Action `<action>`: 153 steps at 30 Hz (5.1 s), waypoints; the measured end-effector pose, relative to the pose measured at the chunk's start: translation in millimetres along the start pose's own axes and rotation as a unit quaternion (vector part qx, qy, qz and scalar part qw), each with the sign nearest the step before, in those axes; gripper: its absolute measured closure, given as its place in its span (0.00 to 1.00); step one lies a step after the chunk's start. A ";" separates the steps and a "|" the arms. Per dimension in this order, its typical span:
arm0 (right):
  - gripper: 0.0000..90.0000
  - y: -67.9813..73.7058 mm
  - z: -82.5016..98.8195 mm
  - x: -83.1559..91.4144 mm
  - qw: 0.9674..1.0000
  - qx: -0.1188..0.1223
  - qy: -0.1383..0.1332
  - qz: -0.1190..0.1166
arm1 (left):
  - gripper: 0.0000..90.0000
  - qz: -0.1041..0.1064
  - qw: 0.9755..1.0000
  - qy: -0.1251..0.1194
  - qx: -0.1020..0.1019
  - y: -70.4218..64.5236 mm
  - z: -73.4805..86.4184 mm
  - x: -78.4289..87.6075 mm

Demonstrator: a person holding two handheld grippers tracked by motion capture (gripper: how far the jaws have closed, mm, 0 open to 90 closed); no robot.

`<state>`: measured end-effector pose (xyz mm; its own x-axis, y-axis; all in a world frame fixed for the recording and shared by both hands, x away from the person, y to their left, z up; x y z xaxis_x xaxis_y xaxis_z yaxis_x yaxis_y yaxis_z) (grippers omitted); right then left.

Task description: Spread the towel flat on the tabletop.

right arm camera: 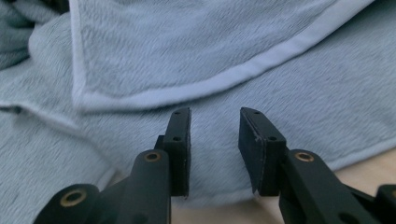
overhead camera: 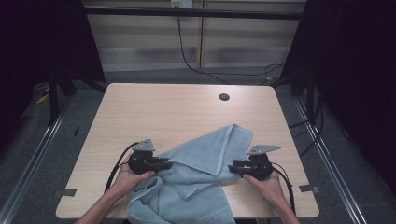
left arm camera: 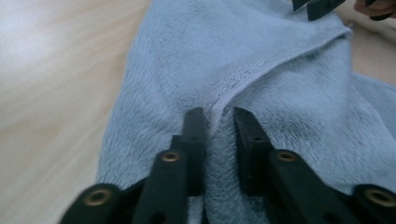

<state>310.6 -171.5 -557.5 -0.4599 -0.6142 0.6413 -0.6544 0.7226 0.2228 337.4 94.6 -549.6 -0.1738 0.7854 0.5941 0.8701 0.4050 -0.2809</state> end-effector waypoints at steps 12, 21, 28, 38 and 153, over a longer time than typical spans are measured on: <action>0.70 20.5 4.2 -21.5 0.999 0.023 0.018 -0.017 | 0.68 0.010 0.999 -0.039 -0.001 -13.6 7.5 43.9; 0.71 21.6 -0.4 -27.5 0.999 0.023 0.012 -0.024 | 0.55 0.042 0.997 -0.018 -0.060 -44.9 -30.4 -5.5; 0.70 21.6 -0.1 -27.4 0.999 0.026 0.012 -0.022 | 0.56 0.049 0.995 0.038 -0.074 -43.7 -10.3 -25.7; 0.70 19.3 -0.8 -27.5 0.999 0.026 0.014 -0.016 | 0.90 0.052 0.997 -0.053 -0.019 -26.9 -40.6 2.4; 0.68 27.4 -9.0 -40.1 0.998 0.058 0.030 0.006 | 0.81 -0.053 0.998 0.015 0.016 9.3 60.1 48.9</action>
<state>316.4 -124.3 -570.5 -0.4342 -0.5827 0.6870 -0.7152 0.6867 0.1304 309.2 164.9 -568.4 -0.2490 0.7232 0.6442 0.8329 0.4993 -0.2386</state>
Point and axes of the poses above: each handheld gripper's, and its own axes: x roughly backward along the jaws, z roughly out of its underside, y roughly to its left, the point moved 10 cm from there along -x, roughly forward along the jaws, and after that the axes turned 1 degree about z, right-handed, at the moved point
